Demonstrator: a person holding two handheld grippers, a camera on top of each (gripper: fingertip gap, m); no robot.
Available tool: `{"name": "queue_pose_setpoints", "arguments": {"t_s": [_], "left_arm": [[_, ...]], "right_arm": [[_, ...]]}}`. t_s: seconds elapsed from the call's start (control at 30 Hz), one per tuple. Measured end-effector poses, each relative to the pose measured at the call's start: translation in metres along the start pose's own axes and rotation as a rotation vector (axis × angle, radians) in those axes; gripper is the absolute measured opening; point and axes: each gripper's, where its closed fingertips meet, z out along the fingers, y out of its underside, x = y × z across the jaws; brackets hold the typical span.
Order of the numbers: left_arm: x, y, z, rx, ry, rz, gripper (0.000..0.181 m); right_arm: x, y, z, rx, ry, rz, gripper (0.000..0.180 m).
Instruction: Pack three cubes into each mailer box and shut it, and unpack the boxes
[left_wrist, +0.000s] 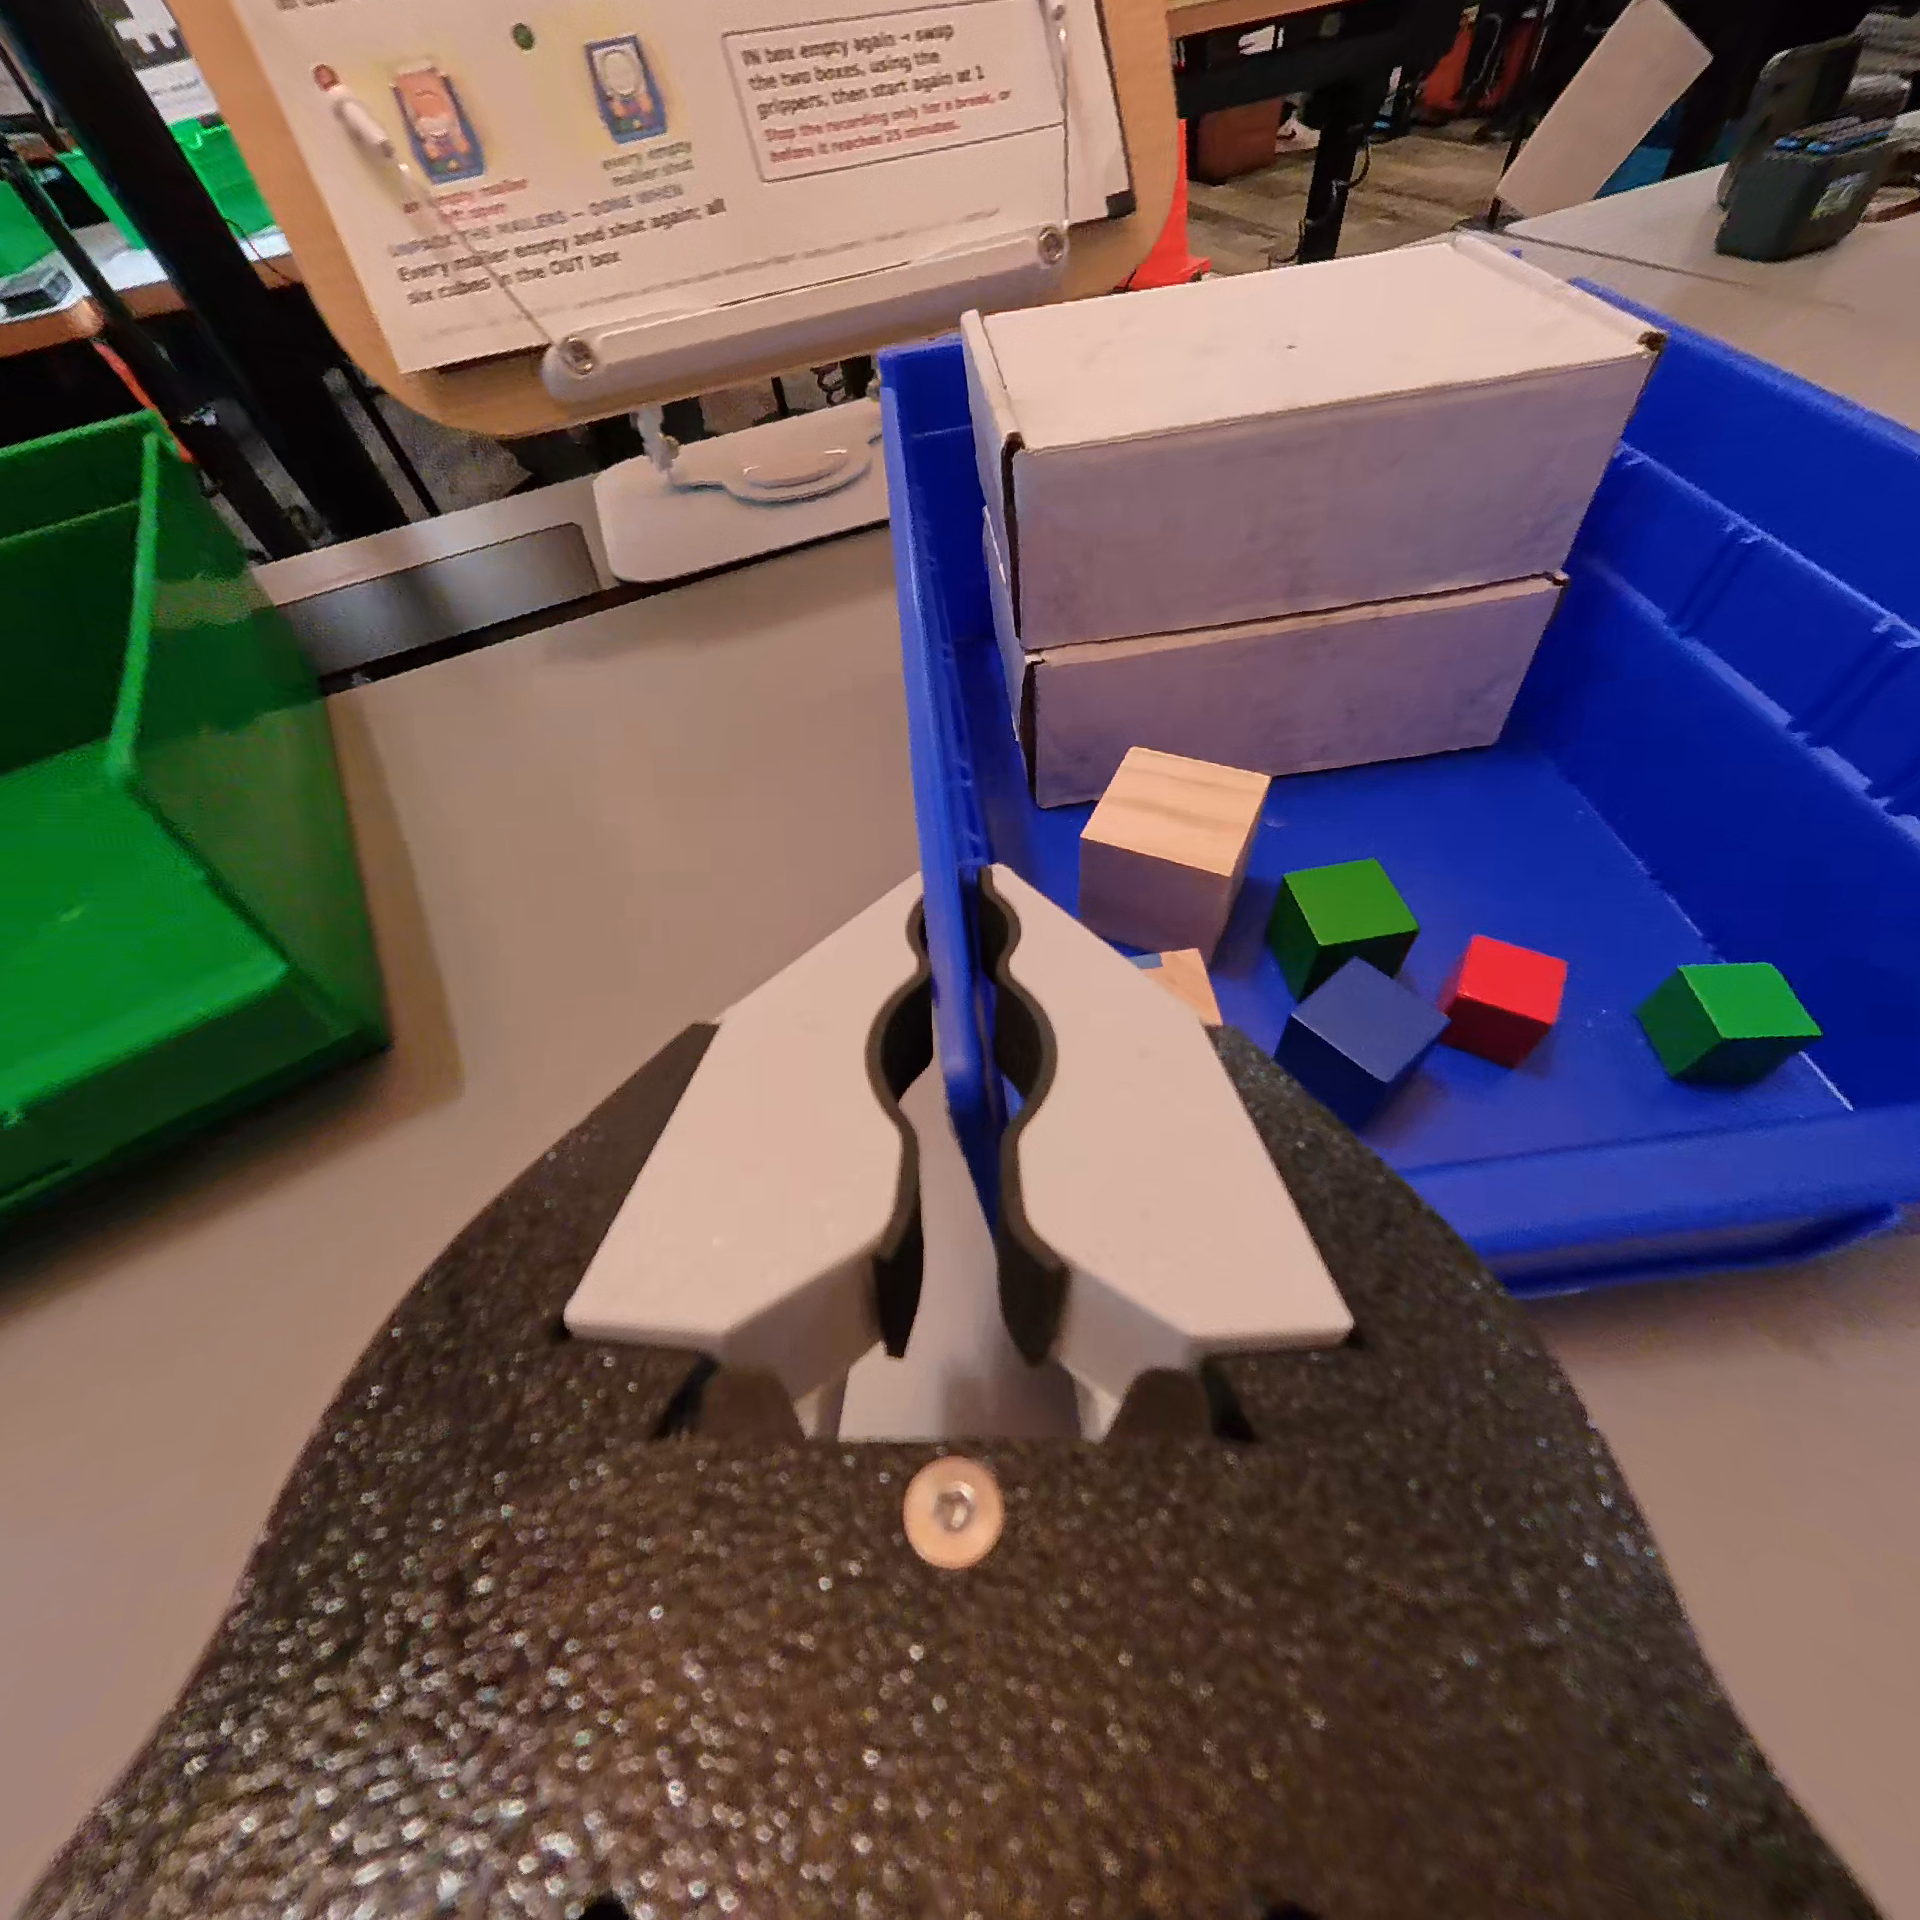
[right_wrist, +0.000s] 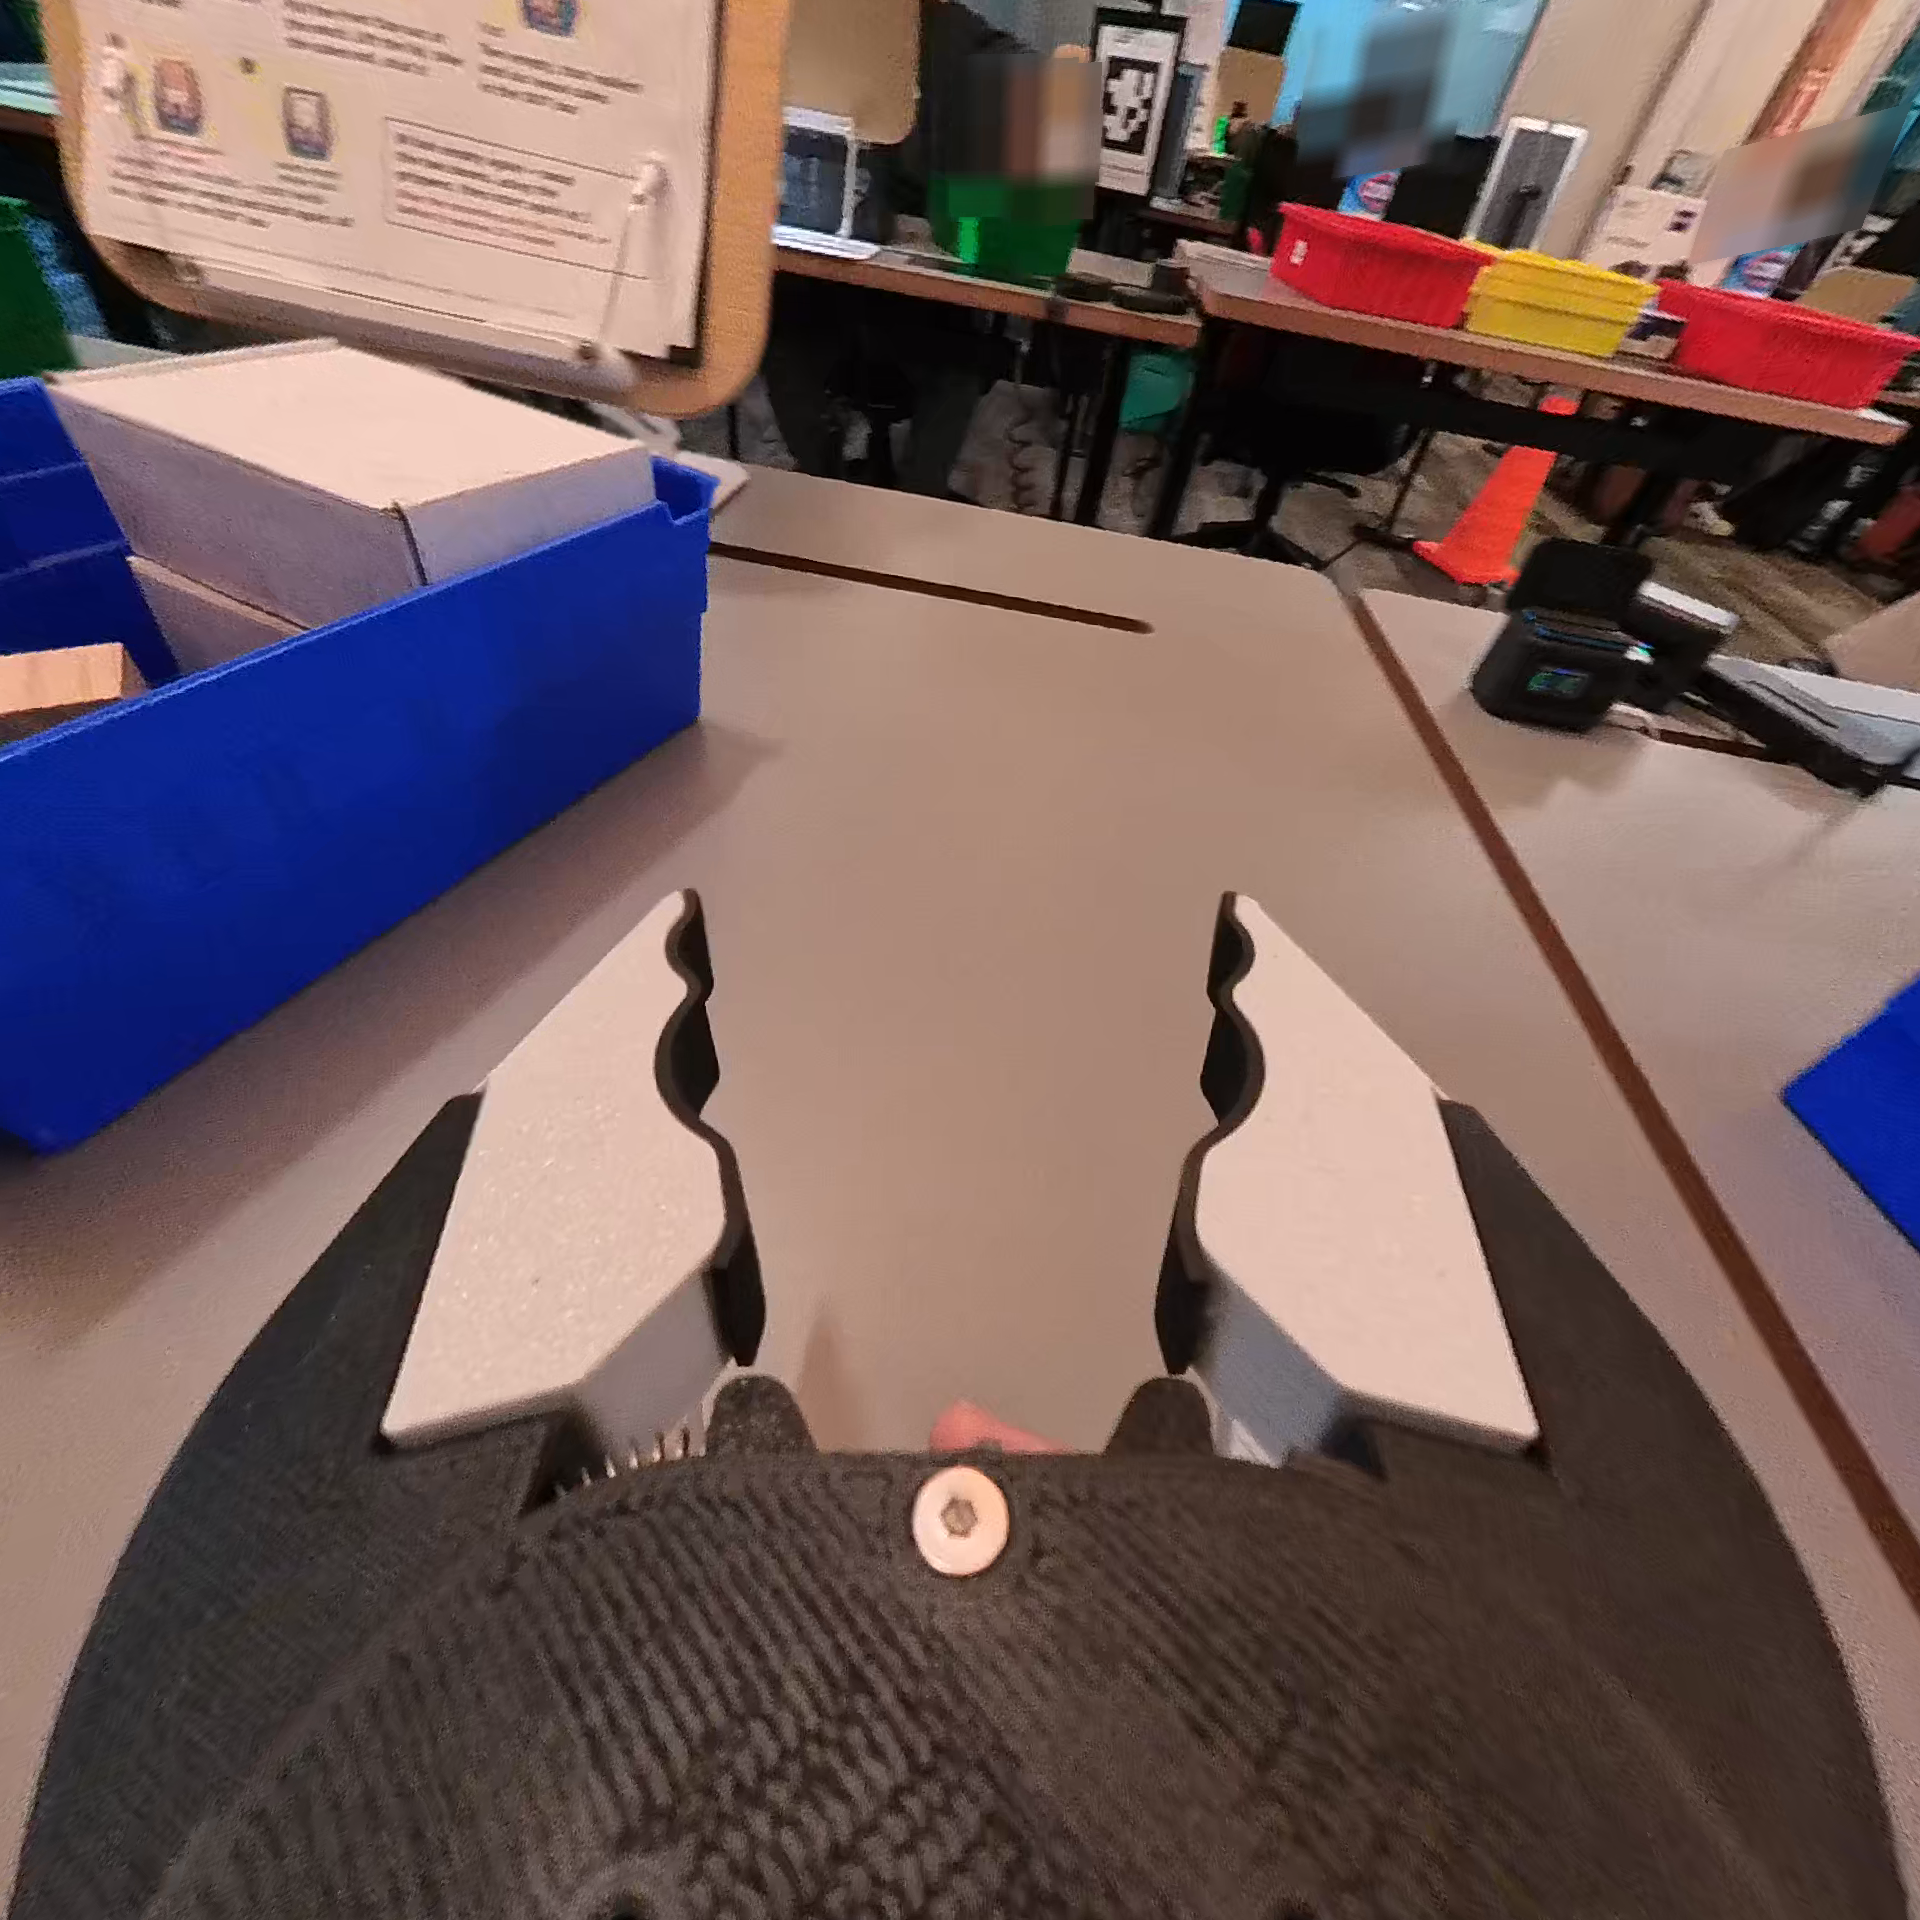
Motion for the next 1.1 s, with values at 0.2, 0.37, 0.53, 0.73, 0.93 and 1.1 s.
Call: {"name": "queue_pose_setpoints", "arguments": {"t_s": [0.2, 0.37, 0.53, 0.73, 0.93, 1.1], "left_arm": [[-0.023, 0.010, -0.022, 0.000, -0.017, -0.012, 0.001], [-0.036, 0.016, -0.037, -0.001, -0.054, -0.024, 0.000], [-0.044, 0.021, -0.050, 0.004, -0.106, -0.044, 0.000], [-0.050, 0.024, -0.062, 0.024, -0.149, -0.067, 0.000], [-0.056, 0.031, -0.081, 0.025, -0.186, -0.084, 0.000], [-0.063, 0.038, -0.100, 0.033, -0.209, -0.103, 0.000]], "right_arm": [[-0.062, -0.016, 0.011, 0.027, -0.147, -0.002, 0.096], [-0.125, -0.063, 0.025, -0.001, -0.319, 0.090, 0.105], [-0.205, -0.174, 0.064, 0.061, -0.508, 0.067, 0.115], [-0.322, -0.243, 0.130, -0.031, -0.676, 0.120, 0.118], [-0.415, -0.214, 0.205, -0.246, -0.624, 0.150, 0.116], [-0.481, -0.166, 0.246, -0.422, -0.590, 0.141, 0.100]]}}
